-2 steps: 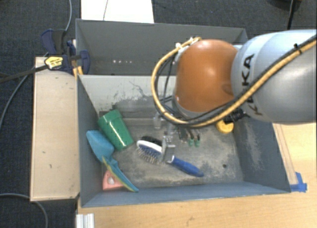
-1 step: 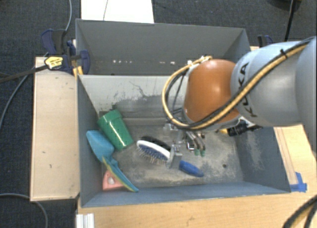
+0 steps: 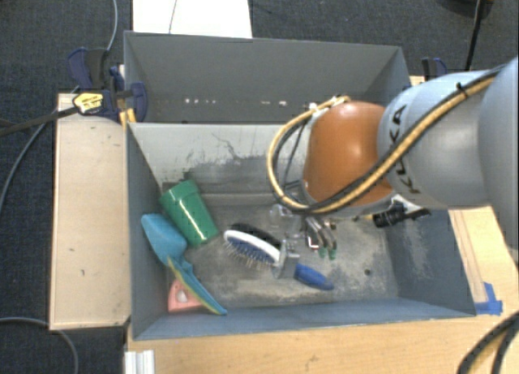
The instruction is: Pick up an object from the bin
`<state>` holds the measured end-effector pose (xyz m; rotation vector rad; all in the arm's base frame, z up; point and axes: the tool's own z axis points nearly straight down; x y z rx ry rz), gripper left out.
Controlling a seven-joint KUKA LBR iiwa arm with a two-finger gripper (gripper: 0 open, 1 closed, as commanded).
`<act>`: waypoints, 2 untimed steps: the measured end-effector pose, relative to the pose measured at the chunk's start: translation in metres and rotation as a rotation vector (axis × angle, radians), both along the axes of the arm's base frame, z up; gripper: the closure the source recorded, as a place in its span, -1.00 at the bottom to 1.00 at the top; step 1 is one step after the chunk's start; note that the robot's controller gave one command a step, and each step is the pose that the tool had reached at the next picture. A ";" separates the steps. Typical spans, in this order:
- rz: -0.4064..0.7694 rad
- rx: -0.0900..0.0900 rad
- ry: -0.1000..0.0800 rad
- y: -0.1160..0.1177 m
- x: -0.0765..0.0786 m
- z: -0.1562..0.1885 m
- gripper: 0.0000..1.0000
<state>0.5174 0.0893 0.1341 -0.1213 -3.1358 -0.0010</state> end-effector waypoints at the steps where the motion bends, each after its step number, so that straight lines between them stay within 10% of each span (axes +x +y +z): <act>1: 0.001 0.001 -0.003 0.004 -0.005 -0.002 -1.00; 2: -0.115 0.002 -0.010 0.003 -0.014 -0.054 -1.00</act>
Offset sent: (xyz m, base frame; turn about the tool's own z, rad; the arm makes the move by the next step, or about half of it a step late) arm -0.0189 0.0026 -0.0641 0.1201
